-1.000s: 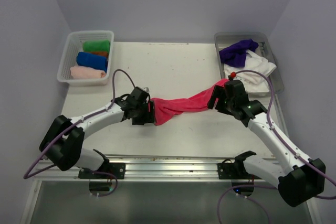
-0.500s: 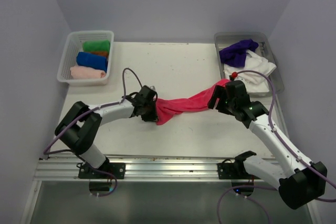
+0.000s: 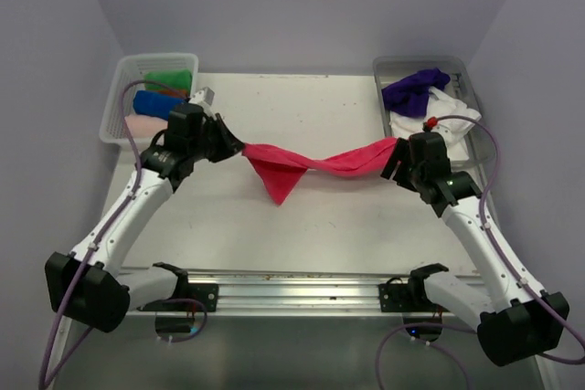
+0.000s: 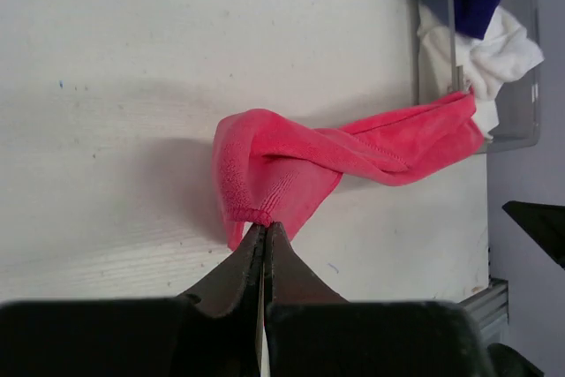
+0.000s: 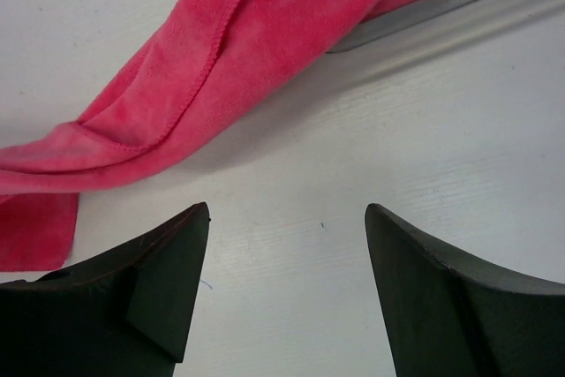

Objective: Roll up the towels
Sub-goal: Move the towel to the center of the board, then flatten the towel, then fold the towel

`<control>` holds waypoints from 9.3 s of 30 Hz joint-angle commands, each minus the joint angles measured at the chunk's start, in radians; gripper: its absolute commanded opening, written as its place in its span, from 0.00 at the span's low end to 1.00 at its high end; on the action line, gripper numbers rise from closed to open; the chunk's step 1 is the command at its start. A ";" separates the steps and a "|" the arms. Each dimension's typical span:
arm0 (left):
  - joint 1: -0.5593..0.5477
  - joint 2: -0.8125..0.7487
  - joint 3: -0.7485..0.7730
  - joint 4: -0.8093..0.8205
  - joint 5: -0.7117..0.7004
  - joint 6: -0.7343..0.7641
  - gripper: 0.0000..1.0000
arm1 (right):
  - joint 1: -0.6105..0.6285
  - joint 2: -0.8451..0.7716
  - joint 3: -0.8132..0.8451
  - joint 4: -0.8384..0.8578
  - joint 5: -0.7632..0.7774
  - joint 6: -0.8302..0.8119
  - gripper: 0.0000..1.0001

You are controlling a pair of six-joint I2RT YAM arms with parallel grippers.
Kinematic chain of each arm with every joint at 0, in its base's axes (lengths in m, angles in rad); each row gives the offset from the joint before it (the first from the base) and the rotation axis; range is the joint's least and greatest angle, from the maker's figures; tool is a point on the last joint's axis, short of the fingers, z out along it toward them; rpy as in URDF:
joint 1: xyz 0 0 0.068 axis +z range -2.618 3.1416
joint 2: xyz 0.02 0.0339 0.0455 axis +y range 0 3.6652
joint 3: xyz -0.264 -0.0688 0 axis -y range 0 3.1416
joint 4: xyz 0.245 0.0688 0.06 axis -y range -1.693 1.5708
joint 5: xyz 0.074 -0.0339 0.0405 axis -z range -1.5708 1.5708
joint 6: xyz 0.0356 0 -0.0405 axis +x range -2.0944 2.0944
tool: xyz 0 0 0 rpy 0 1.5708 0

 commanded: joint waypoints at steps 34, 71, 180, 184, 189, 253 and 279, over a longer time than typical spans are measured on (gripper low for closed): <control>0.398 -0.130 0.161 -0.248 0.099 0.109 0.00 | 0.249 0.644 0.156 0.435 -0.161 0.154 0.73; 0.404 -0.107 0.284 -0.275 -0.116 0.148 0.00 | 0.222 0.008 0.285 -0.021 0.089 -0.018 0.24; 0.355 -0.375 0.315 -0.607 -0.535 0.080 0.00 | 0.237 -0.169 0.489 -0.389 0.140 0.080 0.00; 0.357 -0.192 0.178 -0.420 -0.503 0.111 0.00 | 0.226 0.042 0.423 -0.188 0.143 -0.003 0.00; 0.376 0.059 0.095 -0.265 -0.440 0.102 0.00 | 0.127 0.399 0.423 0.064 0.036 -0.040 0.00; 0.674 -0.024 -0.133 -0.312 -0.120 0.100 0.00 | -0.076 0.546 0.161 0.239 -0.204 -0.049 0.00; 0.677 -0.140 -0.181 -0.393 -0.245 0.046 0.00 | -0.076 0.434 0.040 0.260 -0.219 -0.035 0.00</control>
